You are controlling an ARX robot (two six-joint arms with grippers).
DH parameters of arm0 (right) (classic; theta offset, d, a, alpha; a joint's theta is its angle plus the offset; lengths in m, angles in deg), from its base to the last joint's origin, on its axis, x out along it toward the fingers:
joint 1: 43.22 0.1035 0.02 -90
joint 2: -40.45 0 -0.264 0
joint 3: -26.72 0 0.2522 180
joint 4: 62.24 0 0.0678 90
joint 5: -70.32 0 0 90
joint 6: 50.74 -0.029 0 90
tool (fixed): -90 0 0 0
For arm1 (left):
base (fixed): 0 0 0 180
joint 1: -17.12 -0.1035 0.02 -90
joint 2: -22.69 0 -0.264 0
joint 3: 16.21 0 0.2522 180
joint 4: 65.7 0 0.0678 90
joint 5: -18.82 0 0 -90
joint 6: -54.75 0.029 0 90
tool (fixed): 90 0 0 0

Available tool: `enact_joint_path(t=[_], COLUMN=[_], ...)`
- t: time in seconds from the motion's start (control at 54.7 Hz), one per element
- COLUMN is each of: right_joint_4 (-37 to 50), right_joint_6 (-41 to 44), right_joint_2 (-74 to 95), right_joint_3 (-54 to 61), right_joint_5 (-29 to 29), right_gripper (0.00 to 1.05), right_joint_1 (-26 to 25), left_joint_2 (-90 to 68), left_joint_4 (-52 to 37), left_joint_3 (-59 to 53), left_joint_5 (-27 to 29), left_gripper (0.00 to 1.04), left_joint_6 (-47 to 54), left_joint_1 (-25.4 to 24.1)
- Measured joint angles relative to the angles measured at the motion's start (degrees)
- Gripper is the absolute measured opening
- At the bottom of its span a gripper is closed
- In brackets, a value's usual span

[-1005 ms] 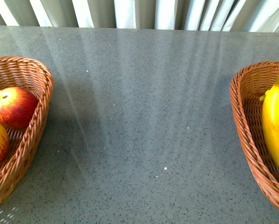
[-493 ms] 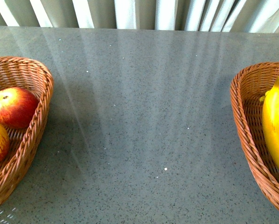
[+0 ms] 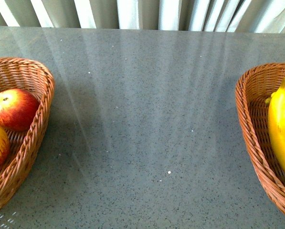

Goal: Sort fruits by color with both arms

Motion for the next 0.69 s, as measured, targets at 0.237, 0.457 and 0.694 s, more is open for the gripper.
enact_joint_path(t=[0.237, 0.457, 0.694], right_joint_4=[-0.02, 0.00, -0.02], right_joint_6=[0.00, -0.02, -0.04], right_joint_2=[0.00, -0.02, -0.02], right_joint_3=[0.00, 0.00, 0.00], right_joint_5=[0.00, 0.00, 0.00], right_gripper=[0.46, 0.96, 0.96], right_joint_1=[0.00, 0.00, 0.00], left_joint_2=[0.00, 0.00, 0.00], left_joint_4=[0.00, 0.00, 0.00], left_joint_3=[0.00, 0.00, 0.00], left_joint_5=[0.00, 0.00, 0.00], left_gripper=[0.96, 0.96, 0.96], left_joint_6=[0.00, 0.00, 0.00], left_joint_1=[0.00, 0.00, 0.00])
